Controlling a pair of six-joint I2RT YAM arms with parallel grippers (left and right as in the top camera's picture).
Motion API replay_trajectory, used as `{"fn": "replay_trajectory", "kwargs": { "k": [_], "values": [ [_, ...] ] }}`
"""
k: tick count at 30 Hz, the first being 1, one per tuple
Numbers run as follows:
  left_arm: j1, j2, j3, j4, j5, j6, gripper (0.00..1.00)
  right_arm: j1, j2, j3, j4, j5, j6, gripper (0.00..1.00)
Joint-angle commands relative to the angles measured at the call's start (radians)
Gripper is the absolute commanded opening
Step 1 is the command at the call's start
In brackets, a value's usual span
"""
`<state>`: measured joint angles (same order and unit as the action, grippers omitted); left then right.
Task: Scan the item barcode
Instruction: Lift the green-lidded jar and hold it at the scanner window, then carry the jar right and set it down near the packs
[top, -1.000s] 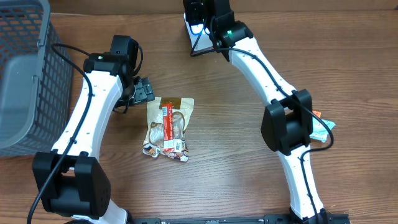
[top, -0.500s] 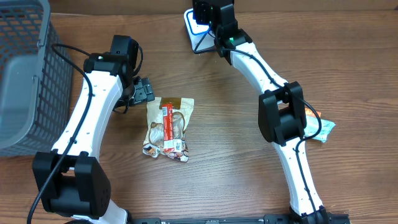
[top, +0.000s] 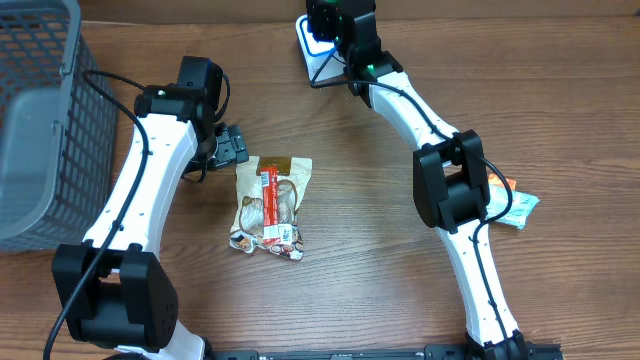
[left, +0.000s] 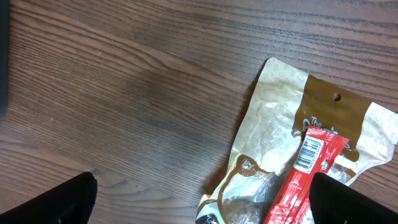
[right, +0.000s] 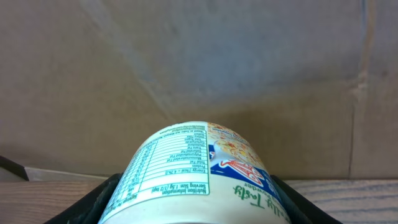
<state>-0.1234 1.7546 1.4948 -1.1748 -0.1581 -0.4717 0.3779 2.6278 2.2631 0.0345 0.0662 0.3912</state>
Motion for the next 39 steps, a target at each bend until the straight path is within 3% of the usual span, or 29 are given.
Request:
{"fn": "replay_trajectory", "kwargs": {
  "k": [1, 9, 18, 24, 33, 36, 39],
  "values": [
    [-0.002, 0.002, 0.014, 0.002, -0.006, 0.0, 1.0, 0.002, 0.001, -0.013, 0.022, -0.005, 0.006, 0.04],
    [-0.002, 0.002, 0.014, 0.002, -0.006, 0.0, 1.0, -0.01, -0.023, -0.011, 0.024, -0.043, 0.001, 0.04],
    [-0.002, 0.002, 0.014, 0.002, -0.006, 0.0, 0.99, -0.042, -0.25, -0.011, -0.151, -0.151, 0.002, 0.04],
    [-0.002, 0.002, 0.014, 0.002, -0.006, 0.0, 0.99, -0.074, -0.462, -0.011, -0.525, -0.151, 0.002, 0.04],
    [-0.002, 0.001, 0.014, 0.002, -0.006, 0.0, 1.0, -0.138, -0.601, -0.014, -1.322, -0.15, -0.023, 0.04],
    [-0.002, 0.002, 0.014, 0.002, -0.006, 0.0, 1.0, -0.153, -0.589, -0.051, -1.493, -0.146, -0.079, 0.04],
    [-0.002, 0.002, 0.014, 0.002, -0.006, 0.0, 1.0, -0.159, -0.589, -0.138, -1.553, -0.135, -0.085, 0.04]
  ]
}}
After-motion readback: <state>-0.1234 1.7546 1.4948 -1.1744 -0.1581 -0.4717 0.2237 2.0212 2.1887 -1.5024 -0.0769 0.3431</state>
